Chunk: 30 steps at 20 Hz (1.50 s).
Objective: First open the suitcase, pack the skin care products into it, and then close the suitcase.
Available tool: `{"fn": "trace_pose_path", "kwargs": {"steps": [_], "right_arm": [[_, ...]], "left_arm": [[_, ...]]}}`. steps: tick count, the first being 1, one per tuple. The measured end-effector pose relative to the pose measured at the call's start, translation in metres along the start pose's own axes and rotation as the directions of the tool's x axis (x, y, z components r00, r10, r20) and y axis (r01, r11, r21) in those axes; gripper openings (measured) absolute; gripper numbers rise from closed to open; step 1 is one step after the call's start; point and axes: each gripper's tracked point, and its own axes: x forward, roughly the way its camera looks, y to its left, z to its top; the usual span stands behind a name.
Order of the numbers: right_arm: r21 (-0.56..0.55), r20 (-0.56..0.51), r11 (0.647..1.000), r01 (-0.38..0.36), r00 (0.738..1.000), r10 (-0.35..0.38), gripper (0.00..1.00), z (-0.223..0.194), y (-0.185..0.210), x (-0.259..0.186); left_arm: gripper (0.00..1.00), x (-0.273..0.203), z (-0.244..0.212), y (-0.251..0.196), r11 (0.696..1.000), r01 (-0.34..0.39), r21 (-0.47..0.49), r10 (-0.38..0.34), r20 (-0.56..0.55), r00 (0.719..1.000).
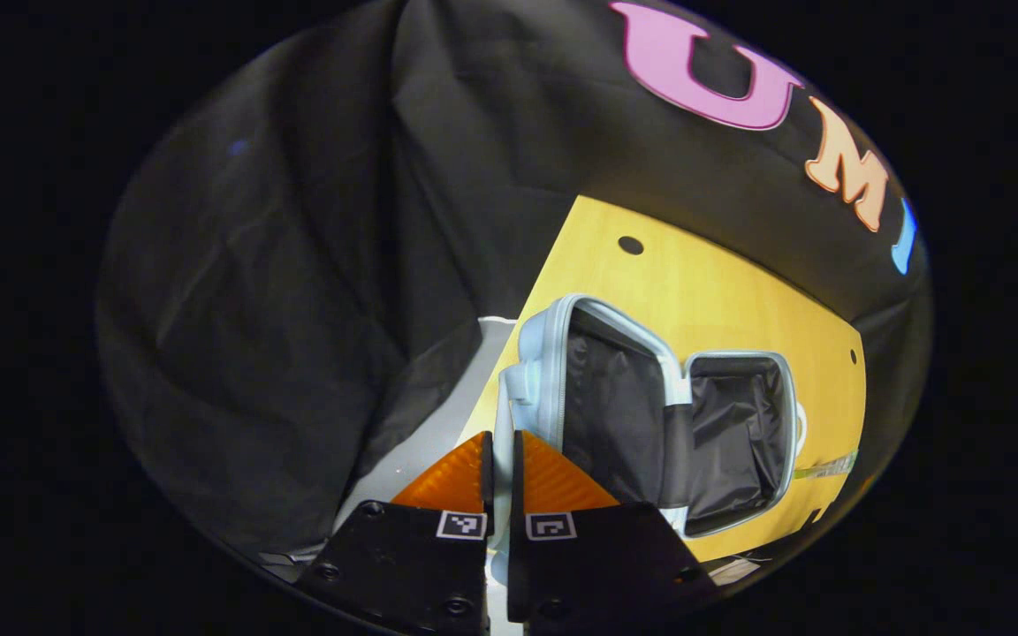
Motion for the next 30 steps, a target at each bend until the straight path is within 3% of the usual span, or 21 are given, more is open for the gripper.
{"fn": "trace_pose_path", "kwargs": {"steps": [9, 15, 16, 19, 20, 23, 26, 30], "right_arm": [[-0.048, -0.014, 0.999, 0.013, 1.0, -0.014, 0.98, 0.01, 0.0, 0.003], [-0.053, -0.023, 0.998, 0.033, 0.999, -0.035, 0.98, 0.01, -0.004, 0.006], [-0.052, -0.026, 0.998, 0.034, 0.999, -0.035, 0.98, 0.007, -0.003, 0.006], [-0.059, -0.034, 0.998, 0.029, 0.999, -0.031, 0.98, 0.003, -0.001, 0.007], [-0.061, -0.037, 0.998, 0.027, 0.999, -0.029, 0.98, 0.001, -0.001, 0.007], [-0.062, -0.051, 0.998, 0.019, 0.998, -0.022, 0.98, -0.007, -0.003, 0.01], [-0.06, -0.082, 0.998, -0.003, 0.997, -0.002, 0.98, -0.019, -0.006, 0.017], [-0.068, -0.127, 0.997, -0.044, 0.991, 0.035, 0.98, -0.032, -0.014, 0.029]], "left_arm": [[0.02, 0.071, -0.069, 0.04, 0.997, -0.073, -0.013, 0.07, -0.133, 0.989], [0.11, 0.09, -0.084, 0.039, 0.995, -0.094, 0.017, 0.095, -0.16, 0.983], [0.32, 0.087, -0.082, 0.034, 0.997, -0.078, 0.017, 0.08, -0.157, 0.984], [0.95, 0.076, -0.072, 0.047, 0.99, -0.13, 0.058, 0.137, -0.123, 0.983], [0.96, 0.066, -0.07, 0.041, 0.99, -0.124, 0.061, 0.13, -0.109, 0.985], [0.93, 0.036, -0.059, 0.003, 0.996, -0.057, 0.07, 0.06, -0.04, 0.997], [0.94, 0.004, -0.06, -0.063, 0.991, 0.04, 0.128, -0.045, 0.038, 0.998], [0.95, -0.043, -0.076, -0.181, 0.958, 0.241, 0.153, -0.251, 0.052, 0.967]]}}
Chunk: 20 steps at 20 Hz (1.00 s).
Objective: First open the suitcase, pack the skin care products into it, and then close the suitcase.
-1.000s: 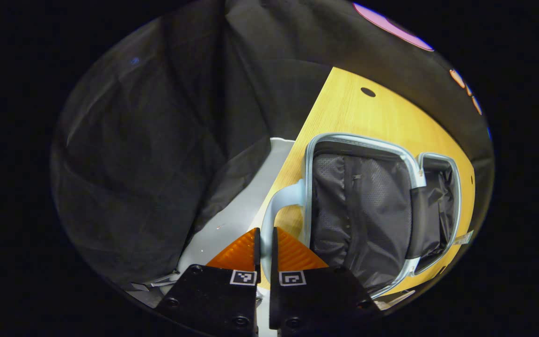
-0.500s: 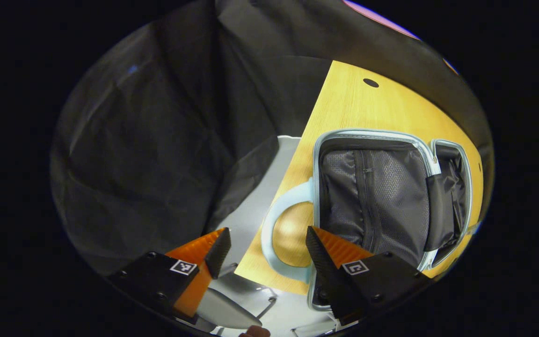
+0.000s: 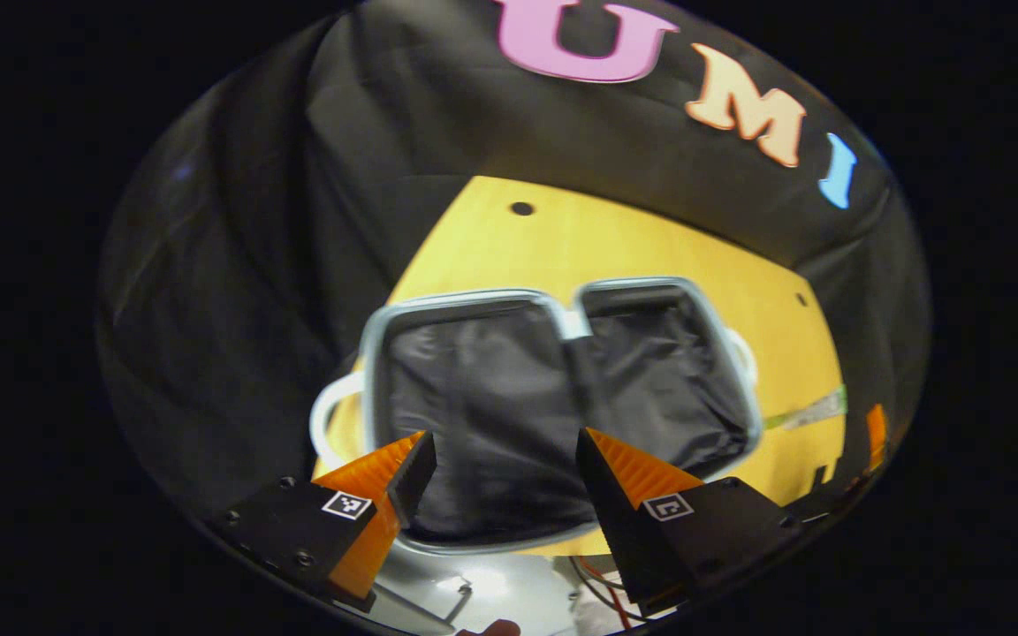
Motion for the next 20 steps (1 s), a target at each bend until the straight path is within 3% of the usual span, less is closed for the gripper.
{"fn": "trace_pose_path", "kwargs": {"steps": [3, 6, 8, 10, 13, 15, 16, 18, 20], "right_arm": [[-0.024, -0.047, 0.998, -0.054, 0.998, 0.053, 0.98, -0.011, -0.01, 0.012], [-0.043, -0.109, 0.991, -0.127, 0.986, 0.122, 0.98, -0.023, -0.023, 0.025], [-0.059, -0.146, 0.981, -0.183, 0.974, 0.173, 0.94, -0.029, -0.031, 0.033], [-0.065, -0.183, 0.97, -0.236, 0.958, 0.221, 0.98, -0.037, -0.039, 0.043], [-0.054, -0.253, 0.947, -0.315, 0.922, 0.293, 0.94, -0.056, -0.046, 0.055], [-0.051, -0.296, 0.928, -0.37, 0.893, 0.34, 0.98, -0.07, -0.047, 0.059], [-0.059, -0.317, 0.916, -0.397, 0.877, 0.36, 0.94, -0.077, -0.048, 0.058], [-0.082, -0.347, 0.895, -0.438, 0.855, 0.386, 0.98, -0.089, -0.051, 0.064], [-0.103, -0.371, 0.873, -0.477, 0.833, 0.411, 0.98, -0.102, -0.049, 0.072]], "left_arm": [[0.95, -0.016, -0.009, -0.088, 0.991, 0.127, 0.03, -0.127, 0.018, 0.992], [0.95, -0.016, -0.026, -0.163, 0.965, 0.255, 0.062, -0.258, 0.037, 0.965], [0.96, -0.009, -0.04, -0.2, 0.951, 0.297, 0.086, -0.301, 0.041, 0.953], [0.96, 0.0, -0.054, -0.238, 0.937, 0.328, 0.12, -0.336, 0.051, 0.941], [0.95, 0.023, -0.077, -0.291, 0.926, 0.352, 0.139, -0.36, 0.041, 0.932], [0.96, 0.047, -0.09, -0.31, 0.937, 0.326, 0.122, -0.333, 0.04, 0.942], [0.96, 0.059, -0.095, -0.316, 0.947, 0.305, 0.106, -0.31, 0.044, 0.95], [0.96, 0.078, -0.093, -0.325, 0.962, 0.262, 0.074, -0.269, 0.116, 0.956], [0.95, 0.093, -0.099, -0.337, 0.962, 0.271, 0.037, -0.274, 0.153, 0.95]]}}
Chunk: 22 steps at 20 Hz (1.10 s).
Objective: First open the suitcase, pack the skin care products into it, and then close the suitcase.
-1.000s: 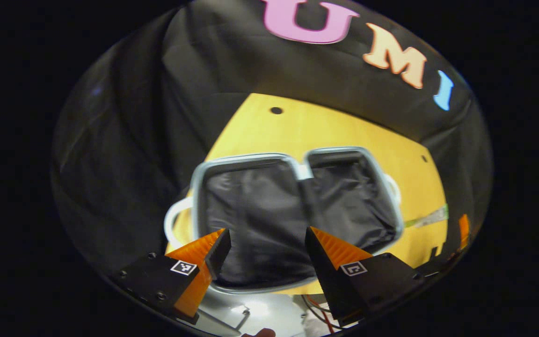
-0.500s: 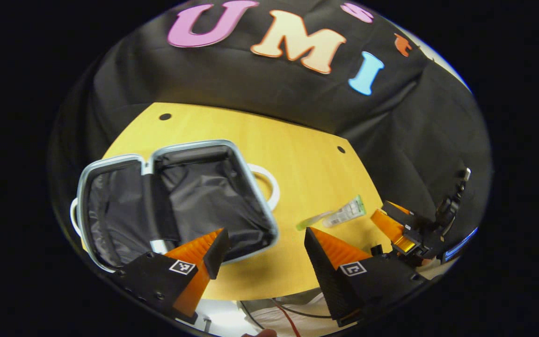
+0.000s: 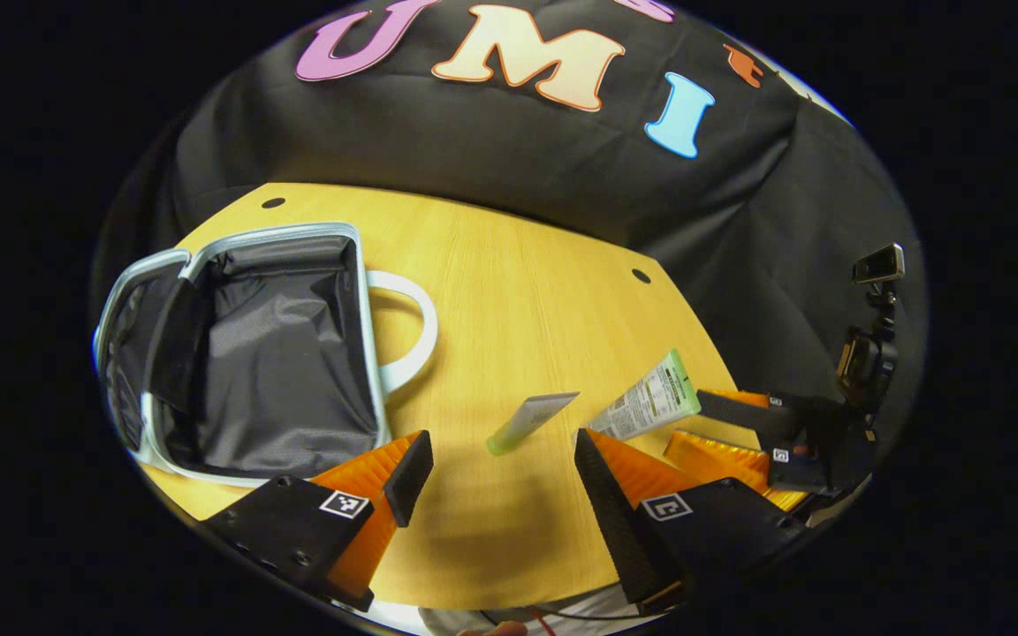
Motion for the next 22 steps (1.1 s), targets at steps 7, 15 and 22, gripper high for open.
{"fn": "trace_pose_path", "kwargs": {"steps": [7, 15, 22], "right_arm": [[-0.082, -0.054, 0.993, -0.082, 0.996, 0.078, 0.98, -0.025, -0.002, 0.05], [-0.076, -0.045, 0.994, -0.078, 0.996, 0.074, 0.9, -0.028, 0.001, 0.074], [-0.096, -0.047, 0.994, -0.057, 0.997, 0.053, 0.46, -0.027, 0.006, 0.077]], "left_arm": [[0.95, 0.054, -0.013, -0.004, 0.997, -0.034, -0.065, 0.039, 0.081, 0.996], [0.84, 0.086, -0.009, -0.008, 0.992, 0.012, -0.125, 0.001, 0.107, 0.994], [0.2, 0.082, -0.006, 0.005, 0.991, -0.01, -0.135, 0.022, 0.093, 0.995]]}}
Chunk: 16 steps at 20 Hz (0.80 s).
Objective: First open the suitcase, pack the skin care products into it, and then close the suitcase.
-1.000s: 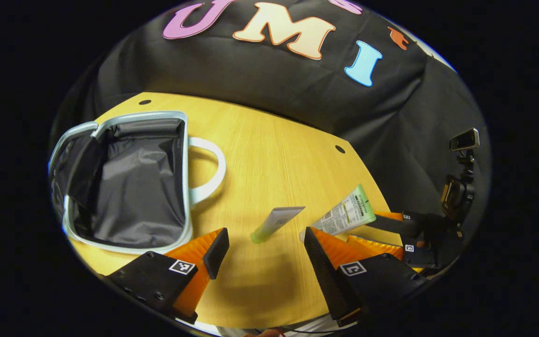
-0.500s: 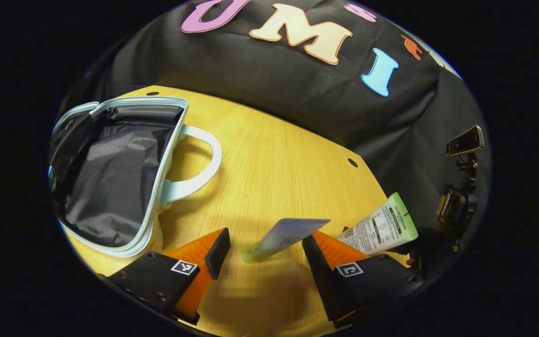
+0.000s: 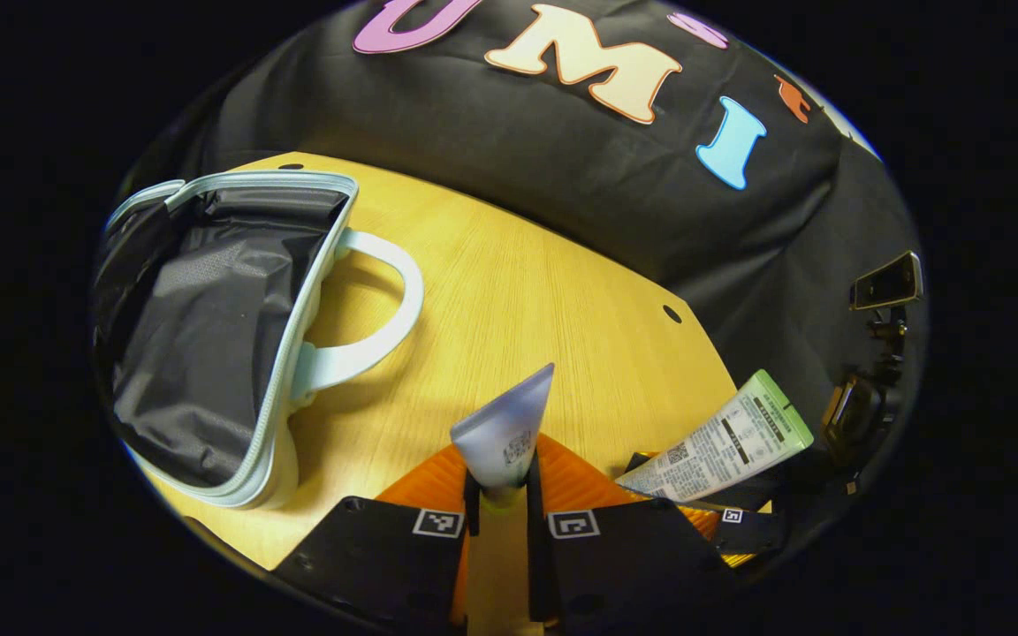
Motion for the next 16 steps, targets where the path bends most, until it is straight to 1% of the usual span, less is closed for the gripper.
{"fn": "trace_pose_path", "kwargs": {"steps": [3, 5, 6, 7, 8, 9, 11, 12, 13, 14, 15, 16], "right_arm": [[-0.015, -0.019, 1.0, 0.021, 1.0, -0.021, 0.42, -0.001, 0.001, 0.0], [-0.019, -0.04, 0.999, 0.033, 0.999, -0.034, 0.42, -0.002, 0.003, -0.002], [-0.016, -0.052, 0.999, 0.038, 0.998, -0.039, 0.45, -0.003, 0.004, -0.002], [-0.012, -0.06, 0.999, 0.042, 0.997, -0.043, 0.45, -0.001, 0.007, -0.004], [-0.008, -0.066, 0.999, 0.049, 0.997, -0.049, 0.42, 0.0, 0.008, -0.005], [-0.011, -0.072, 0.998, 0.061, 0.996, -0.061, 0.45, 0.002, 0.008, -0.007], [-0.017, -0.08, 0.997, 0.08, 0.993, -0.082, 0.45, 0.007, 0.008, -0.012], [-0.008, -0.083, 0.996, 0.086, 0.993, -0.087, 0.42, 0.01, 0.009, -0.013], [0.007, -0.085, 0.996, 0.092, 0.992, -0.091, 0.42, 0.013, 0.01, -0.016], [0.023, -0.087, 0.995, 0.1, 0.991, -0.097, 0.43, 0.016, 0.011, -0.017], [0.035, -0.091, 0.993, 0.109, 0.99, -0.106, 0.42, 0.019, 0.011, -0.018], [0.045, -0.093, 0.992, 0.119, 0.989, -0.114, 0.42, 0.02, 0.011, -0.021]], "left_arm": [[0.2, -0.009, 0.007, -0.004, 0.999, 0.033, -0.01, -0.033, -0.02, 0.999], [0.19, -0.018, 0.018, -0.003, 0.999, 0.044, 0.0, -0.044, -0.037, 0.998], [0.17, -0.025, 0.025, -0.004, 0.999, 0.054, 0.001, -0.054, -0.044, 0.998], [0.17, -0.032, 0.032, -0.004, 0.998, 0.061, 0.003, -0.061, -0.052, 0.997], [0.19, -0.039, 0.042, 0.0, 0.998, 0.056, 0.009, -0.056, -0.058, 0.997], [0.19, -0.048, 0.051, 0.007, 0.999, 0.044, 0.028, -0.042, -0.066, 0.997], [0.19, -0.065, 0.078, 0.028, 0.997, 0.003, 0.08, 0.001, -0.052, 0.999], [0.22, -0.075, 0.092, 0.04, 0.995, -0.015, 0.096, 0.02, -0.049, 0.999], [0.19, -0.082, 0.103, 0.054, 0.994, -0.032, 0.104, 0.037, -0.046, 0.998], [0.19, -0.089, 0.112, 0.069, 0.993, -0.052, 0.102, 0.058, -0.055, 0.997], [0.22, -0.096, 0.115, 0.085, 0.992, -0.072, 0.103, 0.08, -0.078, 0.994], [0.19, -0.1, 0.115, 0.103, 0.989, -0.093, 0.114, 0.106, -0.114, 0.988]]}}
